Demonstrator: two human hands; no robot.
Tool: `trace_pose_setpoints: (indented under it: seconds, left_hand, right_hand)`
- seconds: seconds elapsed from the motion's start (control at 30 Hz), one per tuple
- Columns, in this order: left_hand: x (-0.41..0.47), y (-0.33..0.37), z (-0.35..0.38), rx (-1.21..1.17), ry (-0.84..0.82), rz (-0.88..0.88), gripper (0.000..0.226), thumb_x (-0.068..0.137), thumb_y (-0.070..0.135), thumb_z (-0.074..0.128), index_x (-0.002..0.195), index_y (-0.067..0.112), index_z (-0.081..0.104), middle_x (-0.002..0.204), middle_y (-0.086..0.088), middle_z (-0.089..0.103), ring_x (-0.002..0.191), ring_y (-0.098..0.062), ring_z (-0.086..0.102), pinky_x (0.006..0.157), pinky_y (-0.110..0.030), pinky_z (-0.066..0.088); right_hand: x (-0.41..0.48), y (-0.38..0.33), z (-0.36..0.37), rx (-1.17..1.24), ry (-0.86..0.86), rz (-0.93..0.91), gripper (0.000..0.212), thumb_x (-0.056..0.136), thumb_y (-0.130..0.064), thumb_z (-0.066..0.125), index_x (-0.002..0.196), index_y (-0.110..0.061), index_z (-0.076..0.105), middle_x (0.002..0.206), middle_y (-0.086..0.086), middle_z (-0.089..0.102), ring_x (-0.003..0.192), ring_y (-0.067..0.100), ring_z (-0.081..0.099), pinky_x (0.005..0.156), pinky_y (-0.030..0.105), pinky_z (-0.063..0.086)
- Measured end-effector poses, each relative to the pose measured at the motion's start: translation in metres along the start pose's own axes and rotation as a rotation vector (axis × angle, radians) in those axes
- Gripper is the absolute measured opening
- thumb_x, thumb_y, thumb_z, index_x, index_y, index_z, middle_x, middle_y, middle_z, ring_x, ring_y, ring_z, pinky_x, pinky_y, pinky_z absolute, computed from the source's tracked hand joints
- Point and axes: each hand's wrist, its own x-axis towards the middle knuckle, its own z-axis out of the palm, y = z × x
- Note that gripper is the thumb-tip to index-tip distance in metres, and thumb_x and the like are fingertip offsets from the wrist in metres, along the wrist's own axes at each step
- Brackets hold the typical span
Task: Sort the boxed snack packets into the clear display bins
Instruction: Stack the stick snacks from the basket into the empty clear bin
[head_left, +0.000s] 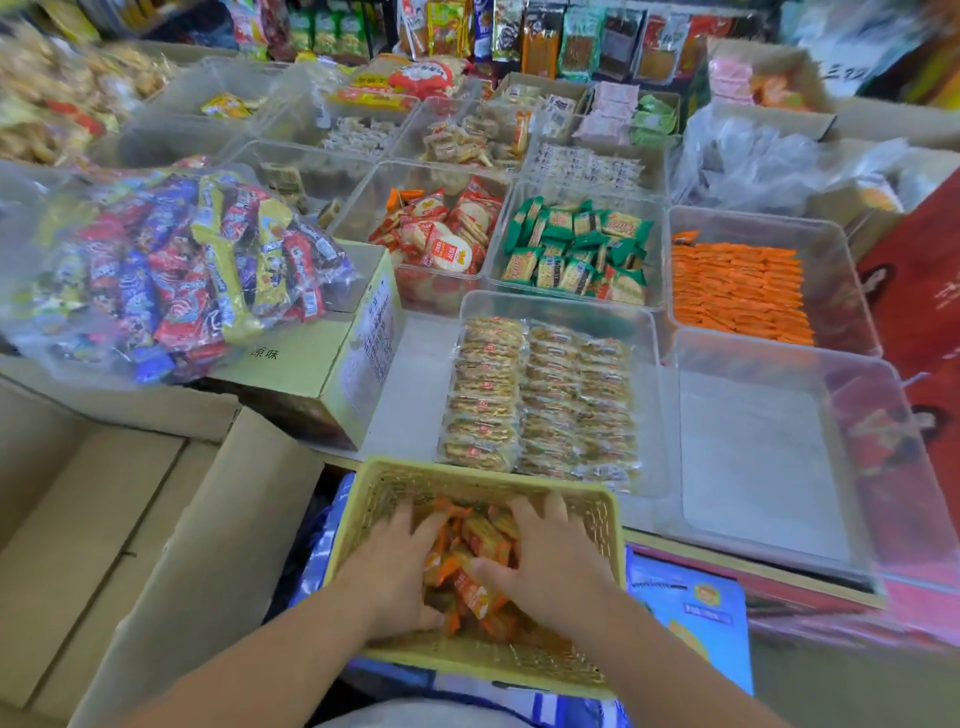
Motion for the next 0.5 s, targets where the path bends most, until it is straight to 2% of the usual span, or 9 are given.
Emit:
trace_pose_setpoints:
  seconds: [0.07, 0.13, 0.3, 0.43, 0.5]
  left_hand:
    - [0.003, -0.001, 0.002, 0.007, -0.018, 0.026, 0.128, 0.069, 0.062, 0.080, 0.162, 0.033, -0.002, 0.164, -0.012, 0.018, 0.146, -0.037, 0.029, 0.120, -0.045, 0.032]
    - [0.005, -0.002, 0.006, 0.013, -0.029, 0.036, 0.126, 0.070, 0.058, 0.082, 0.162, 0.031, 0.000, 0.160, -0.011, 0.024, 0.142, -0.035, 0.034, 0.118, -0.044, 0.035]
    - [0.009, -0.001, 0.013, -0.068, 0.026, 0.039, 0.122, 0.070, 0.045, 0.086, 0.160, 0.020, 0.008, 0.151, -0.012, 0.034, 0.137, -0.033, 0.042, 0.114, -0.042, 0.040]
    - [0.015, -0.006, 0.019, -0.178, 0.024, 0.053, 0.093, 0.076, 0.033, 0.083, 0.150, 0.018, 0.029, 0.140, -0.012, 0.037, 0.126, -0.033, 0.051, 0.107, -0.038, 0.046]
    - [0.017, -0.010, 0.024, -0.175, 0.035, 0.065, 0.084, 0.079, 0.034, 0.079, 0.148, 0.020, 0.033, 0.138, -0.012, 0.042, 0.125, -0.033, 0.050, 0.107, -0.039, 0.045]
  right_hand:
    - [0.005, -0.005, 0.005, 0.032, -0.011, 0.055, 0.097, 0.071, -0.091, 0.044, 0.149, -0.038, 0.024, 0.151, 0.010, 0.030, 0.136, 0.035, 0.038, 0.101, 0.049, 0.047]
    - [0.009, -0.008, 0.013, -0.014, -0.034, 0.115, 0.101, 0.067, -0.094, 0.042, 0.150, -0.039, 0.024, 0.148, 0.011, 0.037, 0.133, 0.036, 0.042, 0.101, 0.051, 0.046]
    - [0.011, -0.007, 0.031, -0.073, -0.048, 0.234, 0.103, 0.061, -0.088, 0.060, 0.148, -0.048, 0.021, 0.142, 0.012, 0.040, 0.128, 0.038, 0.043, 0.103, 0.052, 0.044]
    - [0.017, -0.015, 0.034, -0.041, -0.083, 0.313, 0.118, 0.055, -0.078, 0.075, 0.153, -0.045, 0.017, 0.152, 0.014, 0.029, 0.133, 0.041, 0.041, 0.104, 0.053, 0.046]
    - [0.018, -0.016, 0.033, -0.033, -0.099, 0.351, 0.121, 0.056, -0.074, 0.079, 0.155, -0.039, 0.018, 0.151, 0.014, 0.037, 0.128, 0.039, 0.050, 0.101, 0.049, 0.051]
